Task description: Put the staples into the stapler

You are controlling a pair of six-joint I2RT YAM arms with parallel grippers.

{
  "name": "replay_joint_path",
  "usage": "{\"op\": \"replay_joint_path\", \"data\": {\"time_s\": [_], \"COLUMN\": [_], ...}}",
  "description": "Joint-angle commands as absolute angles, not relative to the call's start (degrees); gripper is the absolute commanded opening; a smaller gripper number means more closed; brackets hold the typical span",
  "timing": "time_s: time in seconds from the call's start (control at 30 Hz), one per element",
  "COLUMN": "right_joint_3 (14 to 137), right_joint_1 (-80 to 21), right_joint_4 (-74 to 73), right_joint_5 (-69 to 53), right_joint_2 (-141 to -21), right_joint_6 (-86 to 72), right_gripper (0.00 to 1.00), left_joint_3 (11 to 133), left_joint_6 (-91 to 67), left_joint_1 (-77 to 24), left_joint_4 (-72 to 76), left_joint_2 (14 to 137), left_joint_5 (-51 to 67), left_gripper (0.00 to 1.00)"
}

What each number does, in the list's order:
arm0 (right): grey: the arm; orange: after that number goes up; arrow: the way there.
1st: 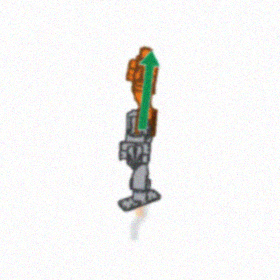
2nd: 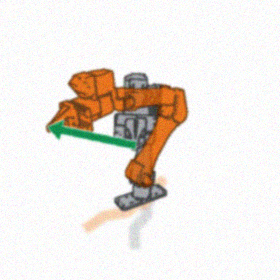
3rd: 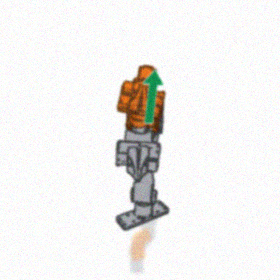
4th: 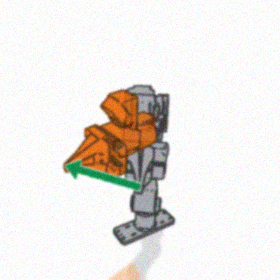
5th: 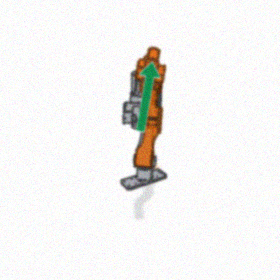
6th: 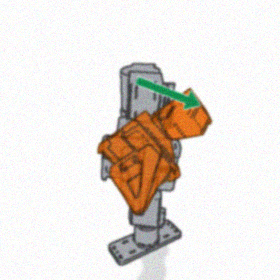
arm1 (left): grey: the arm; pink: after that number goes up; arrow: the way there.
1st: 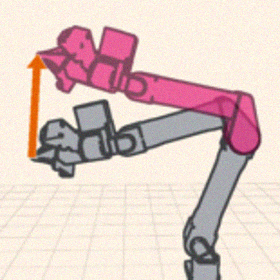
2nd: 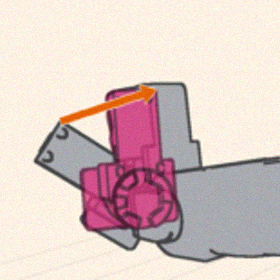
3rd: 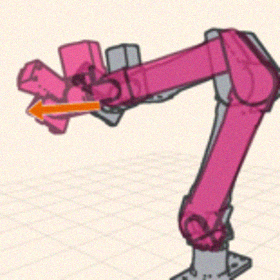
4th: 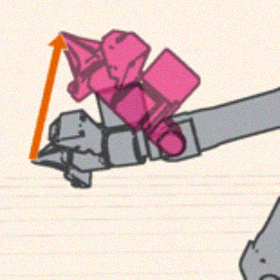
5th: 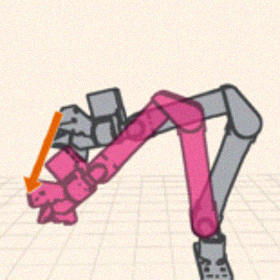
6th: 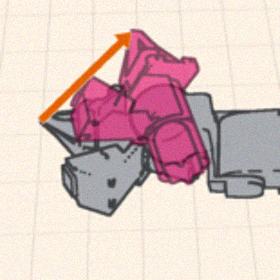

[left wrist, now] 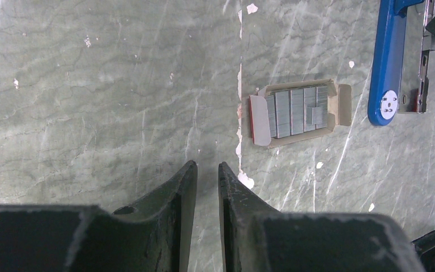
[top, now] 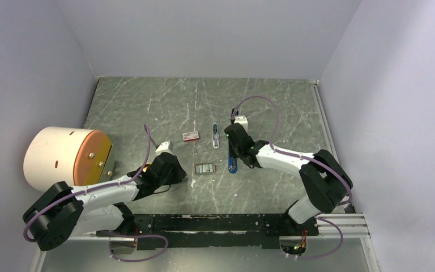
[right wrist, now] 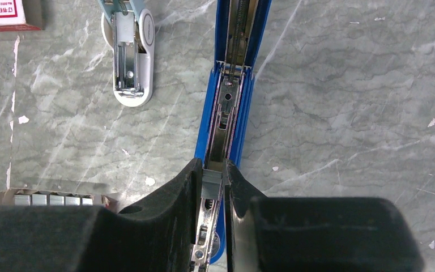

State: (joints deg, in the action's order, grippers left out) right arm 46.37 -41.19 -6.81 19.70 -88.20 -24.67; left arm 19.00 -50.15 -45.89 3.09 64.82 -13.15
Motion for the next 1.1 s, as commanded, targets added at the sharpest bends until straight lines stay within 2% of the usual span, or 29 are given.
{"op": "replay_joint_path", "data": {"time_s": [0.0, 1.07], "right_joint_3": [45.5, 45.2], "right_joint_1": [-40.8, -40.8], "right_joint_4": [-6.6, -6.3], "right_joint_5": [20.9, 20.0], "right_joint_2": [-86.0, -88.9], "right_joint_6": [-25.5, -25.8], "right_gripper": [0.22, 0.23], "left_joint_3": [19.9, 19.6], "left_joint_6": [-50.3, -50.4], "left_joint_1": [-45.6, -45.6], "left_joint_4": [3.2, 3.4], "left_joint_2": [64.7, 64.8], "left_joint_5": [-14.5, -14.3], "left_gripper": [0.26, 0.26]}}
